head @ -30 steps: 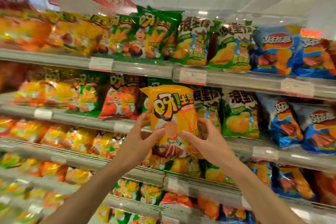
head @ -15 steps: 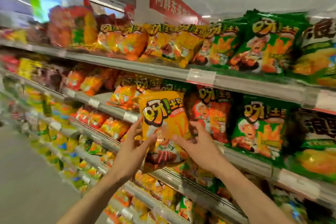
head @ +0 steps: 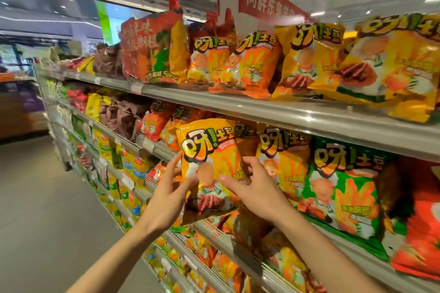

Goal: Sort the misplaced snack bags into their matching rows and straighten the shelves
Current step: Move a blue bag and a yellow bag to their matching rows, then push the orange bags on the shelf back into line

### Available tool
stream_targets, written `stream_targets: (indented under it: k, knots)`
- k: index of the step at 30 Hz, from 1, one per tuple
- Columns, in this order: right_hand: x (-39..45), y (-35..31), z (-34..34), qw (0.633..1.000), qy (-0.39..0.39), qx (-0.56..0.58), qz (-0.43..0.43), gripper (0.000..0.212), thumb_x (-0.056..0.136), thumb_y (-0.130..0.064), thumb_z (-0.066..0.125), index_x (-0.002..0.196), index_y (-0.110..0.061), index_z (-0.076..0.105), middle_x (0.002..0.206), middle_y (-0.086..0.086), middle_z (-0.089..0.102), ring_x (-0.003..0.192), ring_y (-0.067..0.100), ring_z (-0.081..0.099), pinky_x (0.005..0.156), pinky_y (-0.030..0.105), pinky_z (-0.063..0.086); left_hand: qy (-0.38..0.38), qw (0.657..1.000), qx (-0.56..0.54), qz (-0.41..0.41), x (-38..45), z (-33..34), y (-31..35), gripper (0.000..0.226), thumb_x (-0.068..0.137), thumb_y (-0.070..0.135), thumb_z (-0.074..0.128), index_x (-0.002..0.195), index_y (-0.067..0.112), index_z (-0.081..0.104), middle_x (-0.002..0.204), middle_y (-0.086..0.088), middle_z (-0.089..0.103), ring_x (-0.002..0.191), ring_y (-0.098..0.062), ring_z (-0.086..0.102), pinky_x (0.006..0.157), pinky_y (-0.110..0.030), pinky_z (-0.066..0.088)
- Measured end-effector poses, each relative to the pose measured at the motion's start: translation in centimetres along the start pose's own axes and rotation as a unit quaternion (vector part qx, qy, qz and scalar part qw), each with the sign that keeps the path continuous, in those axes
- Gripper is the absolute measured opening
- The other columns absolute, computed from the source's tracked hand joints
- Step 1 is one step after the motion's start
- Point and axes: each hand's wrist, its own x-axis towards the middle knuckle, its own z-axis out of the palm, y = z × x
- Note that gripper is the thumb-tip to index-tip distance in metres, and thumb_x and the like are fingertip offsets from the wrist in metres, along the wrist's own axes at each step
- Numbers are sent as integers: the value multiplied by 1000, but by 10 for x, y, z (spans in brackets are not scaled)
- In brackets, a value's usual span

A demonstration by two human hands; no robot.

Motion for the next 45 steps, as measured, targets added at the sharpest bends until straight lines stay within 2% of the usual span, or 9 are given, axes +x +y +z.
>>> stream_targets:
  k: [5, 8, 11, 17, 21, 26, 36, 41, 45]
  knots:
    - [70, -5, 49, 999, 6, -36, 0, 78, 74, -72, 67, 135, -32, 41, 132, -8, 55, 124, 12, 50, 102, 37, 44, 5, 1000, 4, -1, 59, -34, -20, 56, 96, 41, 59, 144, 40, 29, 118, 24, 48, 96, 31, 48, 79, -1, 40]
    - [107, -5, 78, 997, 34, -67, 5, 81, 66, -81, 61, 130, -34, 43, 125, -10, 59, 117, 12, 56, 99, 40, 48, -19, 1000, 10, 3, 100, -55, -42, 79, 84, 60, 54, 154, 36, 25, 140, 15, 43, 122, 7, 43, 95, -16, 35]
    - [141, -4, 105, 991, 70, -111, 20, 91, 60, -90, 53, 130, -34, 43, 126, -11, 60, 114, 12, 59, 96, 41, 50, -49, 998, 24, 13, 143, -75, -70, 102, 68, 83, 58, 155, 42, 22, 150, 21, 33, 131, 3, 34, 102, -26, 32]
    - [184, -13, 147, 964, 174, -179, 95, 88, 63, -89, 53, 129, -31, 45, 118, -12, 63, 108, 14, 62, 91, 41, 52, -155, 985, 37, 70, 240, -100, -111, 86, 74, 79, 62, 149, 55, 26, 151, 3, 47, 139, -18, 44, 116, -48, 34]
    - [199, -26, 157, 936, 231, -227, 137, 82, 71, -84, 53, 128, -26, 49, 105, -8, 63, 103, 17, 58, 86, 39, 52, -200, 972, 27, 124, 282, -97, -112, 85, 84, 64, 64, 155, 38, 25, 158, 19, 27, 145, -3, 27, 120, -34, 25]
    - [205, -28, 160, 895, 263, -315, 175, 74, 79, -78, 51, 121, -18, 55, 99, -3, 64, 104, 19, 55, 84, 34, 47, -245, 954, 57, 161, 308, -78, -123, 76, 94, 48, 57, 157, 27, 20, 158, 12, 28, 141, 1, 22, 110, -18, 16]
    - [206, -24, 167, 802, 269, -508, 162, 78, 89, -74, 37, 133, -12, 53, 121, 7, 57, 115, 25, 49, 100, 35, 40, -294, 926, 83, 221, 325, -62, -135, 62, 99, 49, 47, 153, 29, 26, 138, 15, 36, 140, -11, 35, 105, -22, 28]
    - [199, -21, 158, 769, 284, -568, 70, 76, 90, -69, 42, 140, -12, 48, 124, 12, 57, 114, 29, 55, 93, 41, 49, -295, 920, 100, 238, 328, -65, -138, 71, 98, 53, 46, 157, 31, 12, 159, 2, 28, 144, -14, 31, 110, -25, 26]
    - [197, -14, 154, 755, 221, -615, 61, 70, 97, -66, 33, 148, -18, 41, 142, 10, 53, 130, 31, 48, 110, 44, 30, -313, 902, 167, 246, 329, -64, -138, 62, 101, 59, 33, 155, 41, 11, 163, -3, 18, 145, -22, 32, 114, -40, 34]
